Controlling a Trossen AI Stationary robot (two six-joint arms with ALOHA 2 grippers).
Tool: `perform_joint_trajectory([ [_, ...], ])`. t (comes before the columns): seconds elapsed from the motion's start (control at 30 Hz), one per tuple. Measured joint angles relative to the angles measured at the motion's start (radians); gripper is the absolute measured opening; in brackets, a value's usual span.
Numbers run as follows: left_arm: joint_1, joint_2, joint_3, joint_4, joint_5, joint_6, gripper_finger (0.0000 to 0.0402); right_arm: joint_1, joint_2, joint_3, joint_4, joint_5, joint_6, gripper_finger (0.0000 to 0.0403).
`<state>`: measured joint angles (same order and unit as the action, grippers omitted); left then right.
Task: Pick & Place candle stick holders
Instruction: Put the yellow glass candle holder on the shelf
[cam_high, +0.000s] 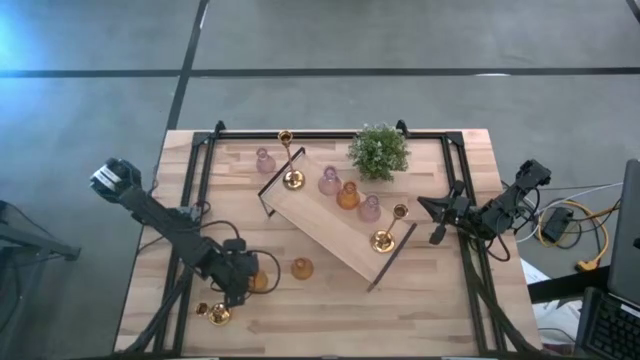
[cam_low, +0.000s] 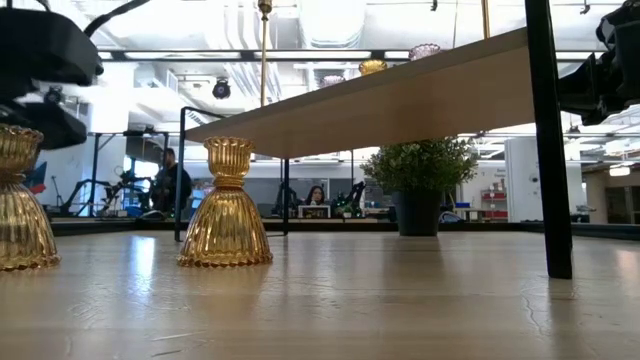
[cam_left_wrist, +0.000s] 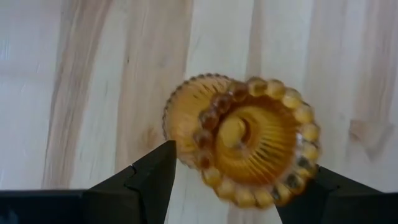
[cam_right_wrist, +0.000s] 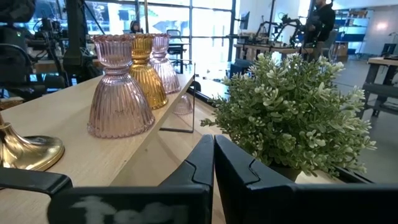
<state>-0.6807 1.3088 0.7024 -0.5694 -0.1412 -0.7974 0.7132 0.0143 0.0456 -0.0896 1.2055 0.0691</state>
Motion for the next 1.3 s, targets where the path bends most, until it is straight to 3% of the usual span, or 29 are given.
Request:
perform_joint_trajectory([
  [0.53, 0.0, -0.002, -0.133, 0.412, -0.083, 0.078, 0.0234, 0.0, 0.0, 0.0, 0.0, 0.0, 0.0, 0.0008],
  [1.3, 0.0, -0.001, -0.156, 0.527, -0.191, 0.175, 0.0234, 0.0, 0.0, 0.0, 0.0, 0.0, -0.001, 0.0008],
])
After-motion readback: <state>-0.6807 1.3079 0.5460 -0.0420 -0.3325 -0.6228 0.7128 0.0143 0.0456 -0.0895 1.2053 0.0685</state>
